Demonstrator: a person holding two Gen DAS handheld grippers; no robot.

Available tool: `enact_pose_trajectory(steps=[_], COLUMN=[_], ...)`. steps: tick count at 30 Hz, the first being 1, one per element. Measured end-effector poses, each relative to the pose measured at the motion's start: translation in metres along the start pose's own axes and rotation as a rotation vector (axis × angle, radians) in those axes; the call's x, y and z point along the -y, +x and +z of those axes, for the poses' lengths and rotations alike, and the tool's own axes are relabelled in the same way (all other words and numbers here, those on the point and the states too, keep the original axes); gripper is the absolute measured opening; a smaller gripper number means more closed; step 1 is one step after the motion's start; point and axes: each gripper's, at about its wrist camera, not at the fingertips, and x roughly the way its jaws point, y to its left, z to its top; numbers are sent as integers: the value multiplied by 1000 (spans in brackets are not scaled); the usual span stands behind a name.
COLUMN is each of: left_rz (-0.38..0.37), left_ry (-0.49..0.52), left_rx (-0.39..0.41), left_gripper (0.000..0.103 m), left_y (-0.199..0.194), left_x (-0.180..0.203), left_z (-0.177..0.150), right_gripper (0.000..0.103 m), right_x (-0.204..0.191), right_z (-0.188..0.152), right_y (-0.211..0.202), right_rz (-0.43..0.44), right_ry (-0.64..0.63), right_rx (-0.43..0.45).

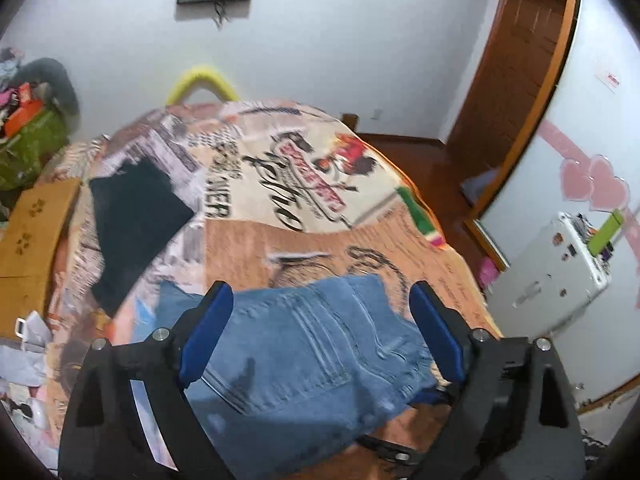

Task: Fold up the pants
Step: 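Lay the lifted waistband onto the folded legs and open the left tool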

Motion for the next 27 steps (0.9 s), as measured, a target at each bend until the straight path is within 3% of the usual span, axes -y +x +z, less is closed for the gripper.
enact_pose_trajectory(steps=[6, 14, 16, 21, 22, 27], left_rz=[134, 263, 293, 353, 357, 277], left_ry=[39, 63, 80, 158, 189, 181], left_rx=[-45, -218, -258, -436, -482, -476], left_gripper=[95, 95, 95, 95, 96, 101], left_y=[20, 103, 126, 190, 201, 181], left_x=[-36, -98, -107, -127, -132, -157], left_z=[-2, 1, 3, -12, -23, -45], right_gripper=[72, 72, 79, 82, 82, 82], right_x=[5, 14, 13, 10, 11, 14], right_z=[-6, -6, -7, -4, -3, 1], right_y=[-8, -3, 0, 4, 4, 6], right_rz=[6, 0, 0, -9, -12, -28], right_ry=[14, 43, 32, 20, 18, 28], right_rx=[2, -25, -37, -50, -52, -49])
